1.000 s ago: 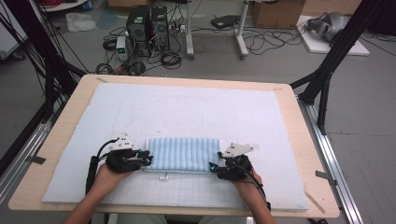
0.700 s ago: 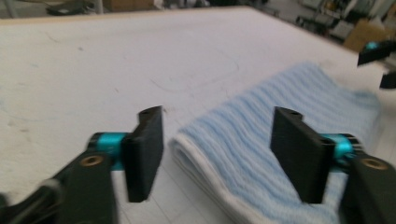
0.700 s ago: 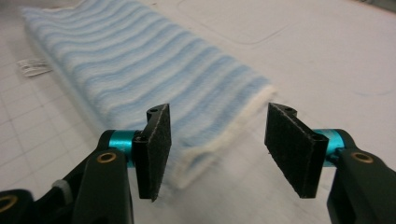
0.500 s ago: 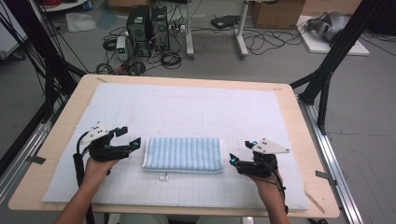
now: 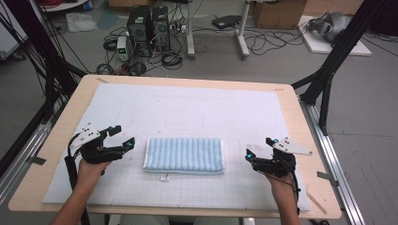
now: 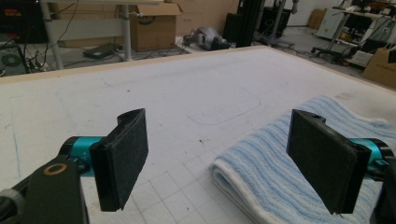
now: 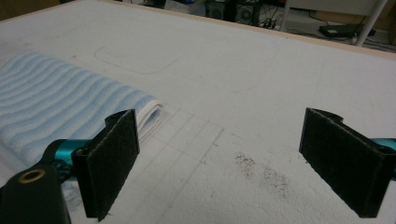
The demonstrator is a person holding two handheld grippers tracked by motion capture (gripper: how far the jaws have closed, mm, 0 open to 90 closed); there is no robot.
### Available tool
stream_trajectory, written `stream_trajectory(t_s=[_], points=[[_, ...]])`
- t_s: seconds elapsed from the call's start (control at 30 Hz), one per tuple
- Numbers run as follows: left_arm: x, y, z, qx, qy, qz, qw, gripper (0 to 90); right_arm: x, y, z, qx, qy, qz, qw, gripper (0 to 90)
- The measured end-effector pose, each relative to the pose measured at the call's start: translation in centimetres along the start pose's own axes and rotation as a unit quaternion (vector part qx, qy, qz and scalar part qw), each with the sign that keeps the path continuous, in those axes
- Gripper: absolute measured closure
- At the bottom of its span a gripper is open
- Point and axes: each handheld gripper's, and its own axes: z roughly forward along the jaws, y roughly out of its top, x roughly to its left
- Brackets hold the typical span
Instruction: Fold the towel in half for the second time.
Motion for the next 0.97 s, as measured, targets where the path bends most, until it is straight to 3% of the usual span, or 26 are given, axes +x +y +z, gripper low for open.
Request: stream_trajectory(t_s=[0.97], points=[[0.33,-0.23,-0.37,0.005,0.006,-0.005,1.0,22.0,0.17,0.01,0.54,0.011,-0.002,-0.006,0.9999,11.2]])
